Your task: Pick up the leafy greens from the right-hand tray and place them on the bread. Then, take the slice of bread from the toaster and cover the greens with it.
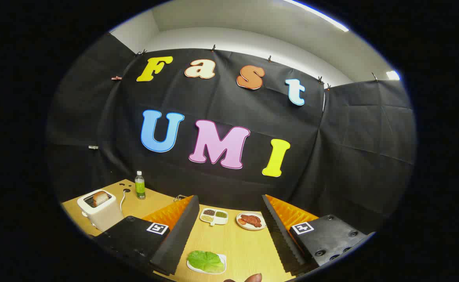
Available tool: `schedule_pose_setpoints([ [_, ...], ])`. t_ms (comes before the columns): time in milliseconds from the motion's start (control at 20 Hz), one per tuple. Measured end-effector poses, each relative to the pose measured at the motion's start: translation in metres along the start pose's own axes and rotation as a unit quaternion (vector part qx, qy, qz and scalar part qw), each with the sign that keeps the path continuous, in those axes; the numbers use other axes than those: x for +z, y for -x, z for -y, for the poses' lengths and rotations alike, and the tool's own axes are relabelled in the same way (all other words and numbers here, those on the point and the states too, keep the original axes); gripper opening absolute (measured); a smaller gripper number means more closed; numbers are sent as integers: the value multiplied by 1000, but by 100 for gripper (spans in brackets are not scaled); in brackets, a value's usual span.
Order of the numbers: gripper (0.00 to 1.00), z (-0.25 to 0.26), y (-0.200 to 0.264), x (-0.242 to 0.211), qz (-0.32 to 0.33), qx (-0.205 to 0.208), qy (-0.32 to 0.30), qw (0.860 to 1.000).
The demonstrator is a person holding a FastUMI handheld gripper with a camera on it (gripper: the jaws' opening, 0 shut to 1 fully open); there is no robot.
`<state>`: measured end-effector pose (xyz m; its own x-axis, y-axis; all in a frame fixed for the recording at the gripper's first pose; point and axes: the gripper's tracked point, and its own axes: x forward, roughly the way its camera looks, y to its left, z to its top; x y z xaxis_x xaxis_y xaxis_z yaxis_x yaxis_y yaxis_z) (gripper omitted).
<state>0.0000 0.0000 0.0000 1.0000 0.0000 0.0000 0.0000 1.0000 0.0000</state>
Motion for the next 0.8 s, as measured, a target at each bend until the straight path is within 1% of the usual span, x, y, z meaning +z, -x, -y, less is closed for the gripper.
schedule_pose_setpoints([
  [800, 98, 1, 0, 2, 3, 13, -8, 1000],
])
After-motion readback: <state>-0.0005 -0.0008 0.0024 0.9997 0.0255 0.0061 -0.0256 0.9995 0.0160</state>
